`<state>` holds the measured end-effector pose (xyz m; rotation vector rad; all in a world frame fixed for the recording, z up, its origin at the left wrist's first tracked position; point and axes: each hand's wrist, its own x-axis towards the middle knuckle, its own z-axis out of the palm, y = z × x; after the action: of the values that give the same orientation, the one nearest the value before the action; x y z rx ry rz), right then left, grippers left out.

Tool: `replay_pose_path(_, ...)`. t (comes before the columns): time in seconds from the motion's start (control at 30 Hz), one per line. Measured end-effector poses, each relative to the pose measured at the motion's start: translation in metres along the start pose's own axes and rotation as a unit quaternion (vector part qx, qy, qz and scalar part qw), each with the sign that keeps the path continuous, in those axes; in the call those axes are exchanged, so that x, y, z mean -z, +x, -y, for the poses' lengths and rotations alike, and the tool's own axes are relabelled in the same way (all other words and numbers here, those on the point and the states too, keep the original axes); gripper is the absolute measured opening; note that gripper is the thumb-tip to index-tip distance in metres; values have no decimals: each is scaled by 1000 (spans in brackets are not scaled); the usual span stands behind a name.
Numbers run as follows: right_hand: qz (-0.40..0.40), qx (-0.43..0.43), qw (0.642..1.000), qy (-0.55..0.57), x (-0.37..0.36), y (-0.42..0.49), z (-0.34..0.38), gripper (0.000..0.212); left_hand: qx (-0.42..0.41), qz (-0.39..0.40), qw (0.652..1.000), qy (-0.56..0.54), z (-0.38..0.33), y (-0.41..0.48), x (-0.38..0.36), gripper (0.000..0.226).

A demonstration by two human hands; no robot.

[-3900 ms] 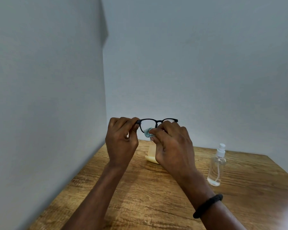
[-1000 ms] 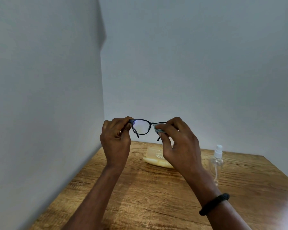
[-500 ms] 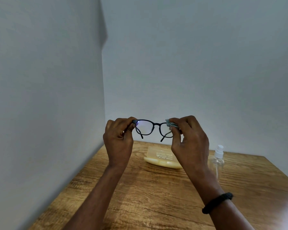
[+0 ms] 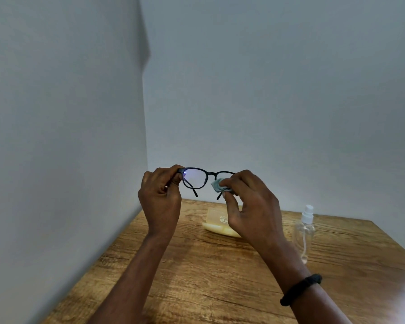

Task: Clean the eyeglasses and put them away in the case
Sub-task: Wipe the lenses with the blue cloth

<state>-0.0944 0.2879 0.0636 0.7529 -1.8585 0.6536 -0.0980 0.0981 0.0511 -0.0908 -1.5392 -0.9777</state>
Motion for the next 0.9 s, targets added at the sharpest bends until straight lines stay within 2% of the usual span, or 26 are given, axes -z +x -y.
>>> replay_pose_path(0.13,-3,-44,999,-23,0,0,-4,19,-5,4,1000,5,-1,0,-1,18)
replay_pose_path(0.33,-51,-100,992,-53,3,2,-7,19,5,14,1000,-16,-2,-3,-3,18)
replay_pose_path(0.5,-55,-75,995,-45,4,4,-6,25,5,20,999,-28,-7,-7,-6,20)
replay_pose_path(0.67,11,-26,1000,0,3,4,1,24,-1,15,1000,3,-4,-7,-4,20)
replay_pose_path(0.8,43,-45,996,65,13,-2,0,20,-5,18,1000,19,-3,-6,-2,18)
replay_pose_path(0.9,55,-67,993,75,31,-11,-11,20,2,22,1000,15,-4,-8,-4,19)
